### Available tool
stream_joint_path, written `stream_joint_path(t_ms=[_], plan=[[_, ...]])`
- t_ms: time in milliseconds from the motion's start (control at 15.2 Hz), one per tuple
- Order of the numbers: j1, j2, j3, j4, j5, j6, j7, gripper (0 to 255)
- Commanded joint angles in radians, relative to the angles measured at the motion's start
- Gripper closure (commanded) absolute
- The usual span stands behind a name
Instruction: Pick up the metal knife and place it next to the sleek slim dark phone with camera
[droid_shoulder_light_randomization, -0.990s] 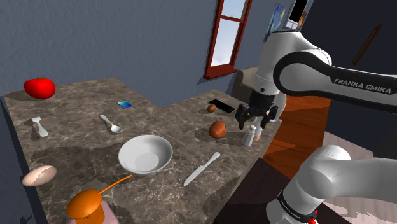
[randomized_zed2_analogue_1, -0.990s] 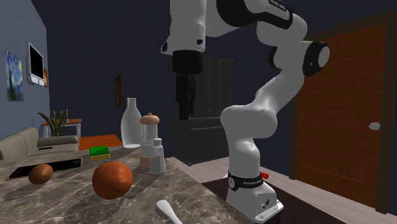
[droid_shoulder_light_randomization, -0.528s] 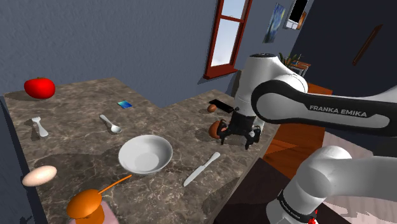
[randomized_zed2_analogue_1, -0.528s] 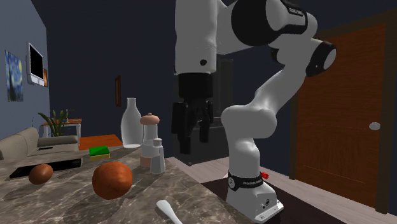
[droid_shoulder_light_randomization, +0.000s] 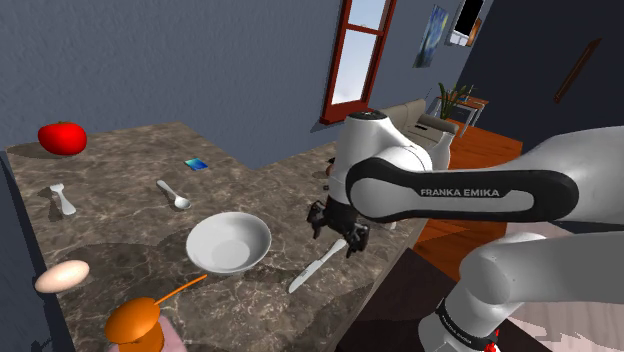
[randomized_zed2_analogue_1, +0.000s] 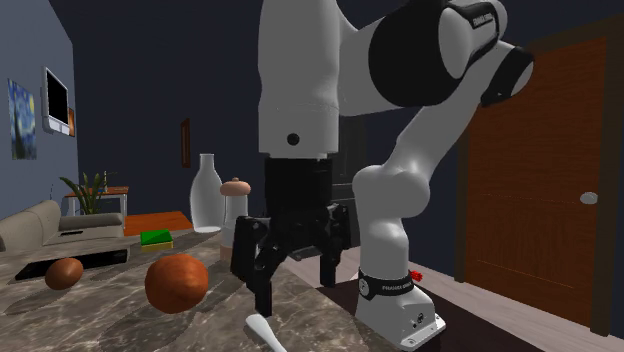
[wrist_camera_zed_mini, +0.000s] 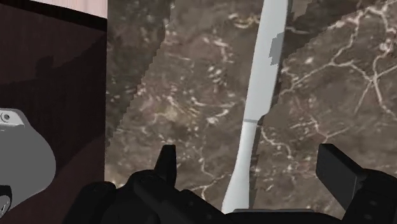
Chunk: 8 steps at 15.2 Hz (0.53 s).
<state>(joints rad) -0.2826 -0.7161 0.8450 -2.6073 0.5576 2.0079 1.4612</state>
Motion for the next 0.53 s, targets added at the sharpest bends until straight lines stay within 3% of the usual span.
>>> stream_joint_path(t_ms=[0, 462], plan=[[-0.063, 0.066, 0.094, 0.028, 0.027, 0.071, 0.121, 0], [-0.099, 0.13, 0.174, -0.007, 0.048, 0.18, 0.134, 0]])
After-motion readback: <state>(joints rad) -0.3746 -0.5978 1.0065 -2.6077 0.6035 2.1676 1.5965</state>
